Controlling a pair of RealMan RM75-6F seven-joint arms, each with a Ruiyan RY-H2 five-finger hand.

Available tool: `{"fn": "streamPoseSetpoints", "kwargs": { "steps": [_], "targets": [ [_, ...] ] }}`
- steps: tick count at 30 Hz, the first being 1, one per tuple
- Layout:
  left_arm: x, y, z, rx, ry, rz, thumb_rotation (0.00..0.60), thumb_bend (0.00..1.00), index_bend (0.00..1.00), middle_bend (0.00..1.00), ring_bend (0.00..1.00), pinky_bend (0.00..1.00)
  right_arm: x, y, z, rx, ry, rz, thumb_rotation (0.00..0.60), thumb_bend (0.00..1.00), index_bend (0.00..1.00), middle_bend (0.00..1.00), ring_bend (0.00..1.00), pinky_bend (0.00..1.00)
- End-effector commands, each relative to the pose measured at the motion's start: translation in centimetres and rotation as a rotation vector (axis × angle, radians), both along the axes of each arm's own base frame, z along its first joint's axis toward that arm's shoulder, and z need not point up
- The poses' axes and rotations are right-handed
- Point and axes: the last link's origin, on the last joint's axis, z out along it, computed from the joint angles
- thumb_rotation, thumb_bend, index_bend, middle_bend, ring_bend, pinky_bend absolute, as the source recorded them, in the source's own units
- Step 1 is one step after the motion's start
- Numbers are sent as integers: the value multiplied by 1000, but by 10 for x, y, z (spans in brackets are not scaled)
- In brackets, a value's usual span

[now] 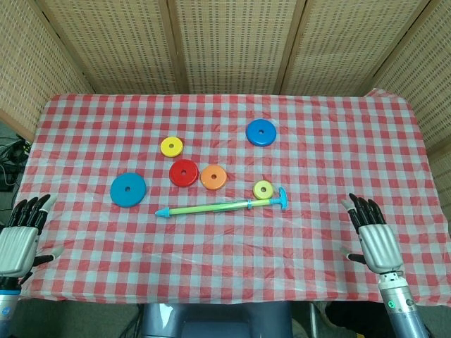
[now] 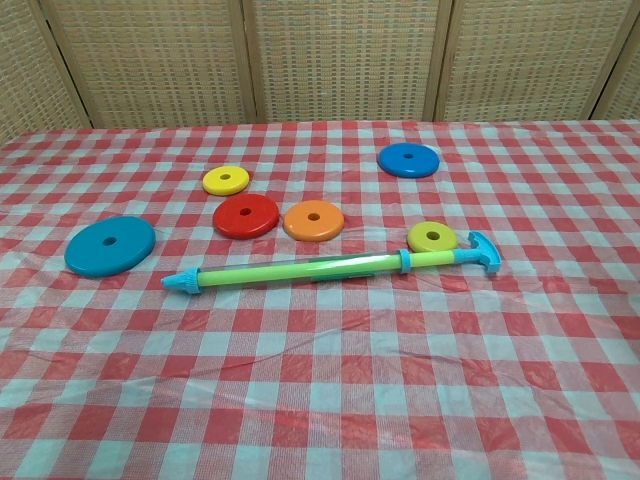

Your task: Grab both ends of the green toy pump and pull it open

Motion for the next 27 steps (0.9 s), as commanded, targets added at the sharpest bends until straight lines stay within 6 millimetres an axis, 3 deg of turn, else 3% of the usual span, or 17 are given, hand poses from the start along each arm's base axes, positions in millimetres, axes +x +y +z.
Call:
{"fn": "streamPoseSetpoints", "kwargs": {
  "steps": [1,2,4,6,9,12,14,17,19,27],
  "targets": [
    [0,0,0,0,-2,2,600,96,0,0,0,0,17,-16,-3,-47,-7,49,600,120,102,196,176,130],
    [0,0,0,0,-3,2,600,96,0,0,0,0,20,-20,-5,-52,-12,61,600,119,150,361,332,257],
    [-1,0,0,1,-4,3,600,96,0,0,0,0,28,-29,-9,-62,-23,81,600,119,227,595,561,447],
    [-1,1,1,1,-6,5,600,95,0,0,0,0,36,-40,-16,-61,-11,93,600,121,300,759,727,566],
    [-1,2,0,0,-8,4,600,95,0,0,0,0,46,-53,-27,-42,5,92,600,131,366,932,896,721],
    [-2,3,-1,-4,-14,2,600,95,0,0,0,0,55,-63,-41,2,5,74,600,175,416,1000,991,864],
    [-2,4,-2,-4,-16,1,600,95,0,0,0,0,61,-69,-50,35,8,64,600,234,437,1000,1000,903],
    [-3,5,-2,-4,-22,3,600,95,0,0,0,0,69,-79,-67,89,33,52,600,319,445,1000,1000,913],
    [-5,7,-3,-14,-26,11,600,96,0,0,0,0,78,-90,-93,153,36,31,600,359,452,1000,1000,916],
    [-9,11,-4,-27,-32,26,600,95,0,0,0,0,88,-103,-126,191,51,2,600,421,456,1000,1000,920]
  ]
}}
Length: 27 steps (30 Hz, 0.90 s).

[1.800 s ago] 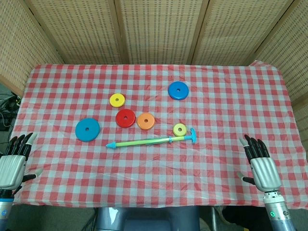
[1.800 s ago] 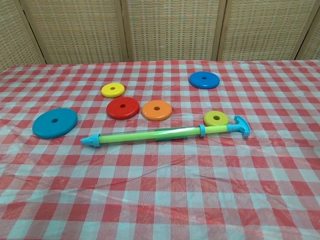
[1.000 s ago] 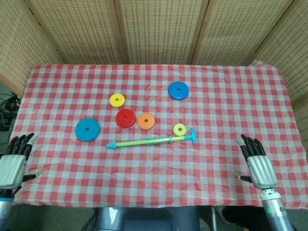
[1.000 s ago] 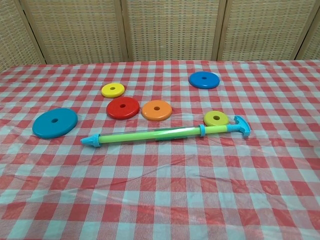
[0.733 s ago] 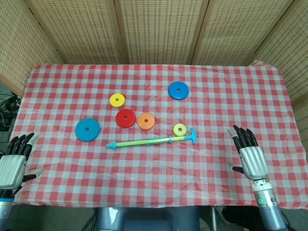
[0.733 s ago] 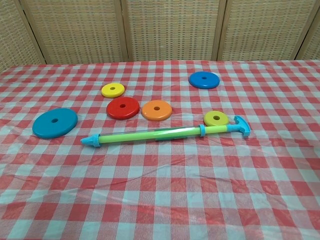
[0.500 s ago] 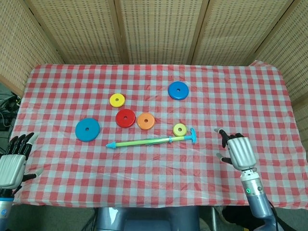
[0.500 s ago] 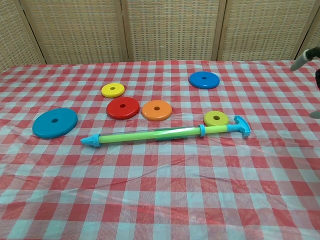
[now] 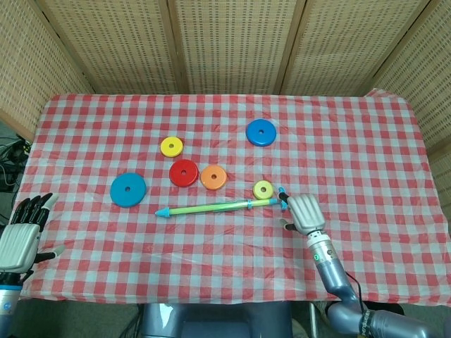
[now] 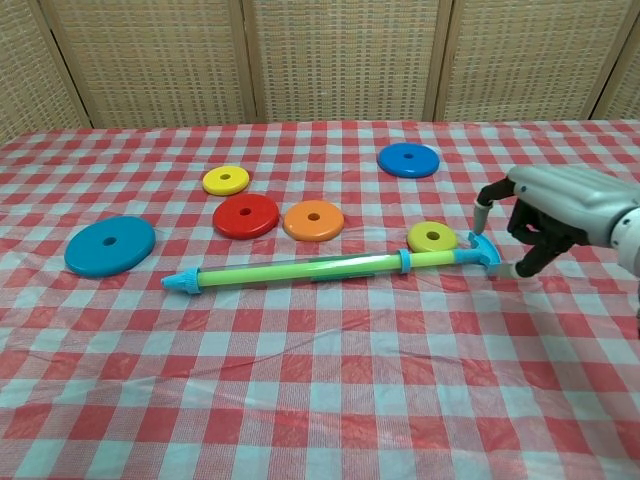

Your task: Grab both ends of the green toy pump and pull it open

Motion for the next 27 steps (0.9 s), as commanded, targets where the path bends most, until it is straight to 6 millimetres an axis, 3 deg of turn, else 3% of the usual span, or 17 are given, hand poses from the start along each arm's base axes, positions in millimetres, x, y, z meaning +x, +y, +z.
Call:
{"fn": "streamPoseSetpoints", "kwargs": {
  "steps": [1,13,27],
  "targets": [
    [-1,2,0,-1,-2,7,600,95,0,0,0,0,7,-6,-11,10,12,7,600,422,456,1000,1000,920],
    [-7,7,3,3,-9,33,600,96,0,0,0,0,17,-22,-24,16,13,11,600,460,460,1000,1000,919],
    [-10,13,-2,-9,-1,53,600,96,0,0,0,0,5,-40,-30,31,42,-32,600,473,490,1000,1000,919]
  ]
}}
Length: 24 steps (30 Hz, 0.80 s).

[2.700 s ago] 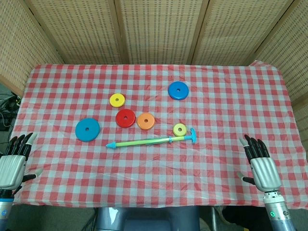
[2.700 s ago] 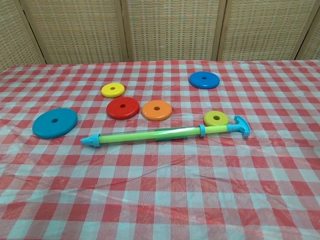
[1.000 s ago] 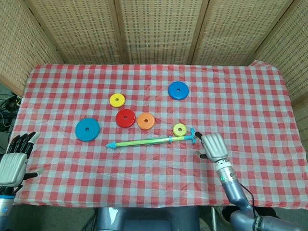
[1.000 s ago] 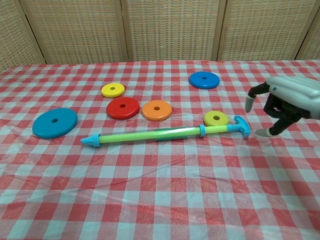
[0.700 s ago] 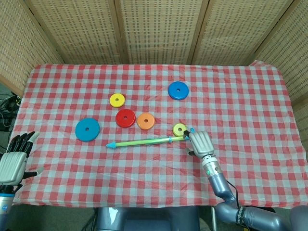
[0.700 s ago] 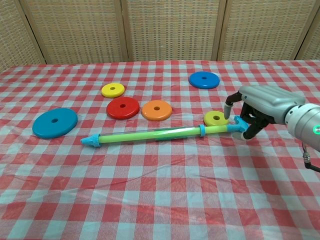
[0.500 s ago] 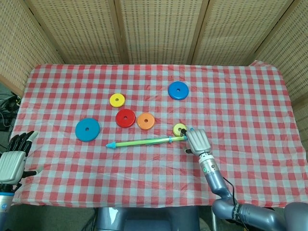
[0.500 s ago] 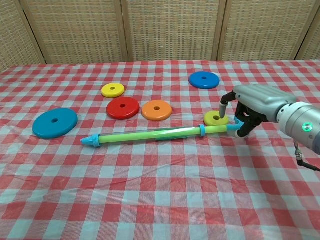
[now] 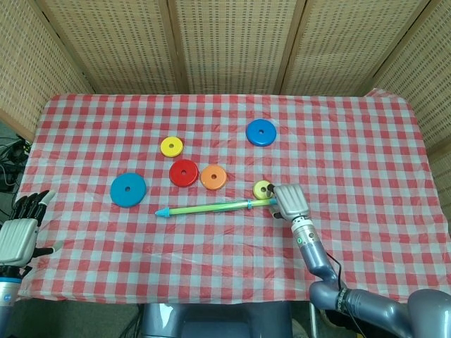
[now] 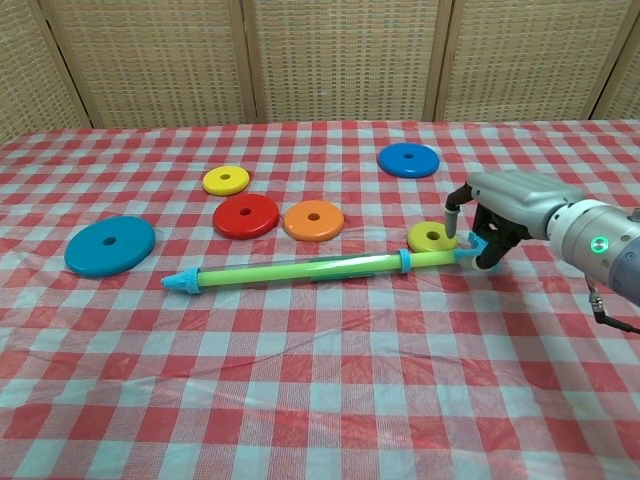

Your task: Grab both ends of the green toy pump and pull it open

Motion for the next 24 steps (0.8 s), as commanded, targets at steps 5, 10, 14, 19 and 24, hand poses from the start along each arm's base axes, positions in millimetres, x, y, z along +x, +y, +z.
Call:
{"fn": "streamPoseSetpoints", "kwargs": {
  "steps": [5,10,14,19,24],
  "targets": [
    [1,1,-3,-3,3,-6,600,97,0,0,0,0,-11,-6,-3,12,7,-33,600,473,497,1000,1000,919],
    [3,2,-3,-2,5,-12,600,98,0,0,0,0,-17,-8,-5,15,10,-45,600,478,498,1000,1000,919],
    [4,2,-3,1,5,-13,600,98,0,0,0,0,-20,-10,-8,21,14,-53,600,491,498,1000,1000,919],
    [3,2,-1,5,2,-8,600,101,0,0,0,0,-24,-9,-11,30,27,-62,600,517,508,1000,1000,919],
    [3,2,0,5,2,-6,600,108,0,0,0,0,-27,-7,-12,27,29,-64,600,531,595,1000,1000,919]
  ]
}}
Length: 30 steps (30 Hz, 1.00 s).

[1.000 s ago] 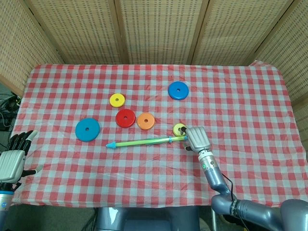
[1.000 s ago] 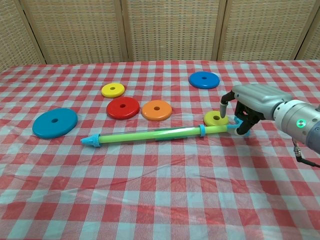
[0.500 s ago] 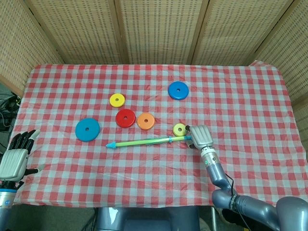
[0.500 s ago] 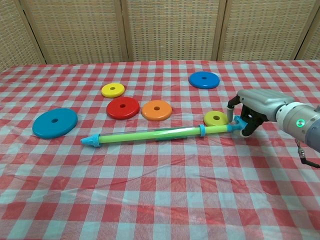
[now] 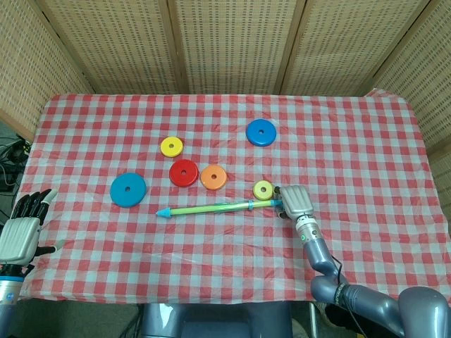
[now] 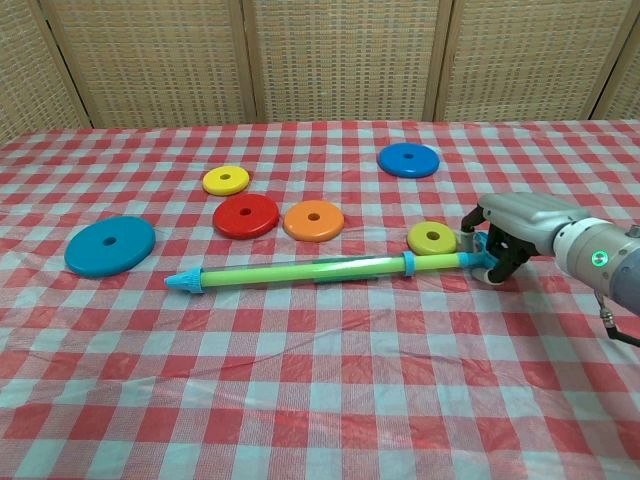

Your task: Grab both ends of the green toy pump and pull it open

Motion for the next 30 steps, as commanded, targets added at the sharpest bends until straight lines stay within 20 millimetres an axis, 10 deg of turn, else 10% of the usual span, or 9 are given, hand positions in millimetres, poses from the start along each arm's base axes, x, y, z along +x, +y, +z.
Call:
{"fn": "streamPoseSetpoints", "kwargs": {
  "steps": [1,14,30],
  "targets": [
    [0,0,0,0,-1,0,600,109,0,0,0,0,0,1,0,-6,-7,3,600,531,616,1000,1000,919],
    [4,0,-6,-37,-10,-7,600,113,0,0,0,0,27,-7,44,-123,-28,62,600,534,731,1000,1000,919],
    [69,71,-10,-56,-121,-136,600,275,170,0,0,0,65,-2,62,-191,6,25,600,553,748,1000,1000,919]
  ]
}}
